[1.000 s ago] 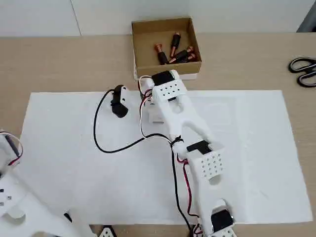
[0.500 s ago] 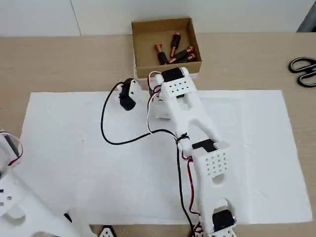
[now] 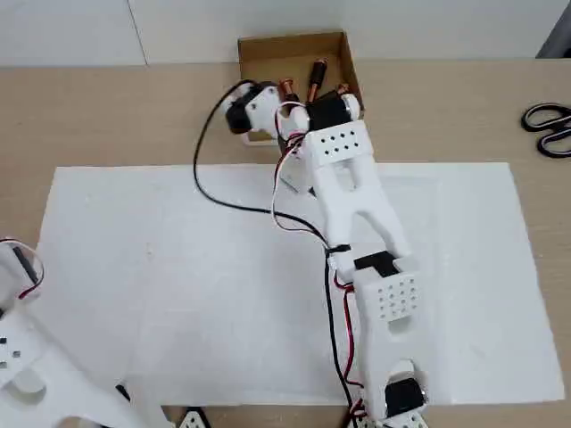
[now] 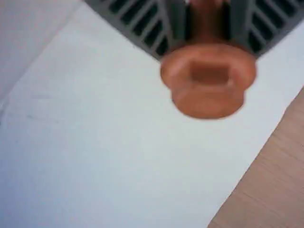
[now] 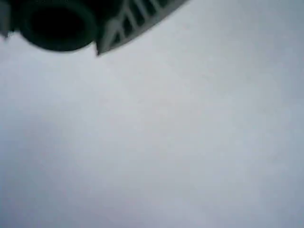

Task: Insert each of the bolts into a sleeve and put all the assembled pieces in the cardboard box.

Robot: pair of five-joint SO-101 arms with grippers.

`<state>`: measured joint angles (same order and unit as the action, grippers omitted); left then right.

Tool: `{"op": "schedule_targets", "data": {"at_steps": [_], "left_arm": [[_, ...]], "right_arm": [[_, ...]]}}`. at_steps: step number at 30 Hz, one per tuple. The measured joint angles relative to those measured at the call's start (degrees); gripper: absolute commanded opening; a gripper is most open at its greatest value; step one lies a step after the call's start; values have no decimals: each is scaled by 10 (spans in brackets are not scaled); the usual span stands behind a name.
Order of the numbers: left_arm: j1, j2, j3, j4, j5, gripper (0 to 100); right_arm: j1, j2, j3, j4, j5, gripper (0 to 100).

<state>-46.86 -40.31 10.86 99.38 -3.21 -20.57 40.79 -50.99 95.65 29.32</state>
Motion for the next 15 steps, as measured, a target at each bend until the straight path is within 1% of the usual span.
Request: {"op": "schedule_targets", "data": {"at_steps": [4,8,11,15], "left_arm": [[0,0,0,0,0,5],[0,0,0,0,0,5],[0,0,6,0,0,5],[0,0,30,0,0,5]], "right_arm": [[42,1,0,15,-120,3],[81,1,1,21,-203,3],[91,-2,29,21,-235,3],[92,-2,56,25,-249,3]]}}
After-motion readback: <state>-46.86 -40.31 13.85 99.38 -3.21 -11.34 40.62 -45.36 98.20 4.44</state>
